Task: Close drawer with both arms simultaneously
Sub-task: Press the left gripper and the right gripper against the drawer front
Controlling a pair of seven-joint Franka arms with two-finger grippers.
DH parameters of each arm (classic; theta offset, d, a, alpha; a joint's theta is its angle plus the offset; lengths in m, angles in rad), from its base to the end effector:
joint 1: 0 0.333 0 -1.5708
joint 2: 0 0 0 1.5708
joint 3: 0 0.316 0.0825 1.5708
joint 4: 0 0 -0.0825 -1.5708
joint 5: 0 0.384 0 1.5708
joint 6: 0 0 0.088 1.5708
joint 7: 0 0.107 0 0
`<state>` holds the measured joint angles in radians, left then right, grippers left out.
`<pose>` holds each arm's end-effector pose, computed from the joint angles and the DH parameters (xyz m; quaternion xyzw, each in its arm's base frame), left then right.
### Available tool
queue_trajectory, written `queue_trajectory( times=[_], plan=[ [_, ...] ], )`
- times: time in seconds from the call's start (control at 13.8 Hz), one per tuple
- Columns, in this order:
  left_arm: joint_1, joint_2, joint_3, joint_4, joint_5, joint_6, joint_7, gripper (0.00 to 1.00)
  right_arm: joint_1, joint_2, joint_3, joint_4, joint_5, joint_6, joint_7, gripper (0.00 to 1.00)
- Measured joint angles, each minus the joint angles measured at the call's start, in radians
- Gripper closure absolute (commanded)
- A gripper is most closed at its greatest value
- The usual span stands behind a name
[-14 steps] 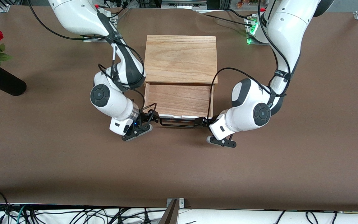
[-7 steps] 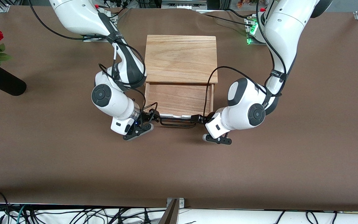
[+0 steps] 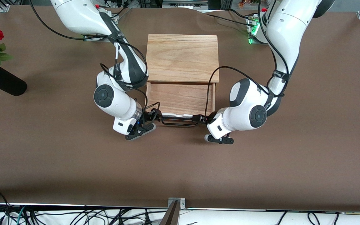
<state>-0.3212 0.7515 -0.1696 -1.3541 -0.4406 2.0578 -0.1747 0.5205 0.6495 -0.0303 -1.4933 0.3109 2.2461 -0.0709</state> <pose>0.6502 -0.3423 0.2844 0.9683 -0.0262 -0.1001 0.2273 0.6325 0.3518 0.3001 -0.9734 -0.1901 -0.0261 0.1250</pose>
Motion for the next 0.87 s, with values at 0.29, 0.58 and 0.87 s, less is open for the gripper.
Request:
queue_trajectory(
  times=[0.29, 0.58, 0.87],
  plan=[
    [0.0, 0.0, 0.0, 0.004, 0.0, -0.032, -0.001, 0.0, 0.016, 0.005, -0.006, 0.006, 0.0, -0.024, 0.033, 0.0],
    [0.0, 0.0, 0.0, 0.008, 0.0, -0.081, -0.004, 0.0, 0.021, 0.011, -0.005, 0.018, 0.001, -0.073, 0.035, 0.0],
    [0.0, -0.001, -0.001, 0.012, -0.001, -0.131, -0.01, 0.0, 0.032, 0.012, -0.006, 0.021, 0.002, -0.11, 0.038, 0.0]
  ],
)
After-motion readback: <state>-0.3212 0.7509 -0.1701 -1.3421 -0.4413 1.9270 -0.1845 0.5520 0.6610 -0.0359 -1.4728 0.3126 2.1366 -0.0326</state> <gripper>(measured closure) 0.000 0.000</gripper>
